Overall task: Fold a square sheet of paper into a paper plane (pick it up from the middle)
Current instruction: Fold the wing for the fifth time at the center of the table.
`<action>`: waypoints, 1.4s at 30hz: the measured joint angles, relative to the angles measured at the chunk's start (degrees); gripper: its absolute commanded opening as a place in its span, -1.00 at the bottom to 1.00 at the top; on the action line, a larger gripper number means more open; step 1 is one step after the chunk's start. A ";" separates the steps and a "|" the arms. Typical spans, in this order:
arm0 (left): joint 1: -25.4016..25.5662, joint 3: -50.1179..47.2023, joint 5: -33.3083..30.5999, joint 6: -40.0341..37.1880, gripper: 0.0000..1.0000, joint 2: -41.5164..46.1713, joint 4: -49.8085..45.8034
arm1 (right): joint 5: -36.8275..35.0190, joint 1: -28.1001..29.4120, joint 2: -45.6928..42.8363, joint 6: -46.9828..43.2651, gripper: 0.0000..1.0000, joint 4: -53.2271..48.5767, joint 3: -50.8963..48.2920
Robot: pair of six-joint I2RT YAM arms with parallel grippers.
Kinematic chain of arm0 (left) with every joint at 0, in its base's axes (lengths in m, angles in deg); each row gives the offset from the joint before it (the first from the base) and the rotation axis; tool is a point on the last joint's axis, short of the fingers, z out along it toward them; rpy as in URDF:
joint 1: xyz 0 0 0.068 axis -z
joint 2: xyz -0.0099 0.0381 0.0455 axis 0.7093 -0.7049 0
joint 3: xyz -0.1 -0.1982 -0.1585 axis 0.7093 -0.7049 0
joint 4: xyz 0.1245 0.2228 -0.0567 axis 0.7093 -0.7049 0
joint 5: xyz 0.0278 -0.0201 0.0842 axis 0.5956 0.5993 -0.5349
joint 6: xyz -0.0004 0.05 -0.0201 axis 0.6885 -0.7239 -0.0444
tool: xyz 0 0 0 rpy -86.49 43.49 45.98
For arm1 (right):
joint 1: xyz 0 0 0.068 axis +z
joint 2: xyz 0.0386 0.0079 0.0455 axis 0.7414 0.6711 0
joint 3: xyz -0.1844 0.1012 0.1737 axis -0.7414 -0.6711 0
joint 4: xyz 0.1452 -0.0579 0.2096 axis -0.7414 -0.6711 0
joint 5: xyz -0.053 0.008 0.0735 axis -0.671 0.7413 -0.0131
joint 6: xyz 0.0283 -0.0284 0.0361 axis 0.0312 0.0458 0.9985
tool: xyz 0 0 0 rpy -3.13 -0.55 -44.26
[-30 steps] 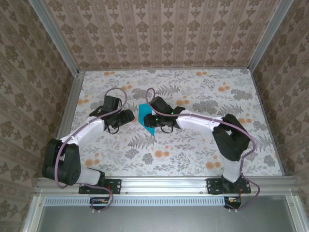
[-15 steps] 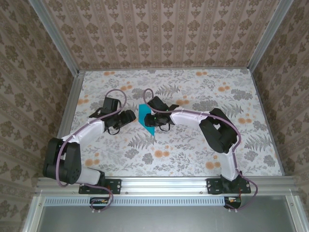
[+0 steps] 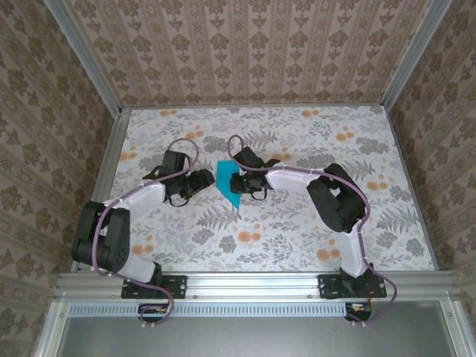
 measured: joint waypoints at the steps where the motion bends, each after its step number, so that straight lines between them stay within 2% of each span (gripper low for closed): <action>1: 0.33 0.00 0.28 0.22 0.36 -0.66 0.44 | 0.00 -0.11 0.00 0.02 -0.54 0.00 -0.33; 9: 3.56 0.22 2.34 1.84 0.29 -6.14 3.78 | 1.07 -1.07 -0.07 0.24 -0.56 1.11 -2.23; 14: 5.40 0.85 3.91 2.80 0.15 -9.88 6.82 | 2.84 -1.88 -0.70 0.42 -0.58 3.28 -3.96; 21: 5.44 1.44 5.38 3.65 -0.11 -12.15 10.71 | 6.01 -3.69 -1.51 0.70 -0.61 5.14 -6.12; 28: 5.44 2.12 6.43 3.89 -0.20 -13.94 12.39 | 7.89 -4.46 -1.55 1.49 -0.62 6.08 -6.73; 35: 5.38 2.21 7.48 4.55 -0.41 -14.97 15.23 | 8.74 -4.90 -1.57 1.53 -0.63 6.49 -7.02; 42: 5.38 2.34 8.20 4.85 -0.57 -14.99 16.68 | 9.81 -5.60 -2.25 0.92 -0.50 7.74 -8.26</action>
